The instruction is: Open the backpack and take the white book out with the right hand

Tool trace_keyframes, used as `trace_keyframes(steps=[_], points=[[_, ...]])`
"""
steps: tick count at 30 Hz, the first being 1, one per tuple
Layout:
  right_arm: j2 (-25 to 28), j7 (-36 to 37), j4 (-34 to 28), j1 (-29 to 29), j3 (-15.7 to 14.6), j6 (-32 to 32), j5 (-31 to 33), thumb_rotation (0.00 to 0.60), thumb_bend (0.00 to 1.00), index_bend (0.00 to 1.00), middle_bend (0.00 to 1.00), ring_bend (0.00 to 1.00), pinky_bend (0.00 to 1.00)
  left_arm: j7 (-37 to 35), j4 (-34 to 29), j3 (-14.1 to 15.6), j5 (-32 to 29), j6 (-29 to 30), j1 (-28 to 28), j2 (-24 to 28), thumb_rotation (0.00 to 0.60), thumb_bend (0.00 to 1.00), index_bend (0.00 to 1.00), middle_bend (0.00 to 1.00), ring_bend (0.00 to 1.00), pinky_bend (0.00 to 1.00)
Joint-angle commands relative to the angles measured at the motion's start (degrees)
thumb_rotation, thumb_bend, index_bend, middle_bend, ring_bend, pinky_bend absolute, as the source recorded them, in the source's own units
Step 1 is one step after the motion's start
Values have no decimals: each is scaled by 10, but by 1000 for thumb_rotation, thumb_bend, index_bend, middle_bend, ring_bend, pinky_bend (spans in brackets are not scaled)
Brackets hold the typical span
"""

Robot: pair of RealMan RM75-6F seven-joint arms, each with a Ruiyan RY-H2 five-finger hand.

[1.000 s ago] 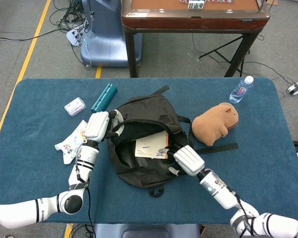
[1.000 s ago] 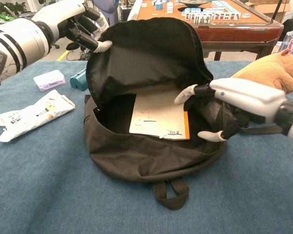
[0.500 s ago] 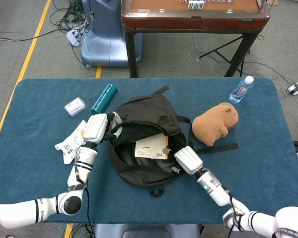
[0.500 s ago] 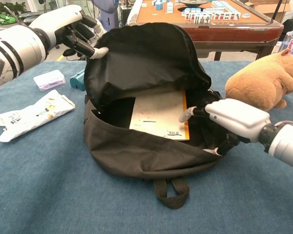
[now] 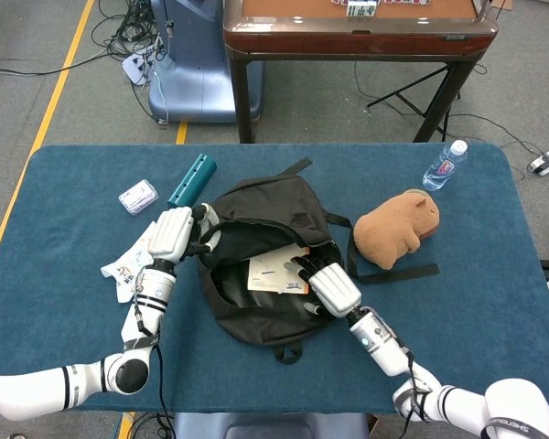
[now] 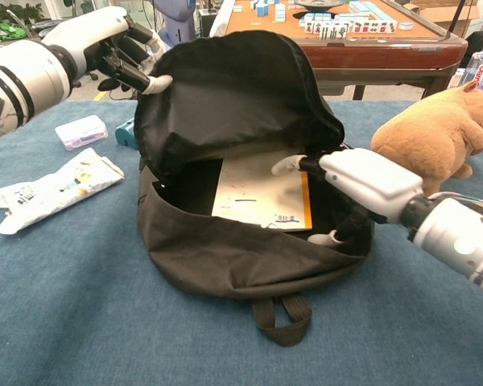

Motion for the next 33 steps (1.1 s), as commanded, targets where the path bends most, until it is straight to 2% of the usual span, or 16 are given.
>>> trace_keyframes(steps=[1,10,20,28,33], points=[[-25,2,20,13,8,-6,6,600,20,170,193,170,281,-2,0,0,-2,2,0,1,600,401,663,724,744,884],[-89,20,87,38,23,-3,18,600,20,171,230,170,281,-7,4,-11,-23,9,-1,3,600,401,666,724,744,884],[-136,58,163,62,27,-9,28,600,20,171,230,170,282,-6,-5,-24,-43,9,-6,18,600,401,665,724,744,884],[-170,85,221,82,38,-14,41,600,25,171,239,170,281,-3,-4,-17,-46,9,-9,22,600,401,663,724,744,884],[-186,104,252,87,36,-1,40,600,71,193,260,172,281,-7,-7,-15,-46,9,-8,27,600,401,658,724,744,884]])
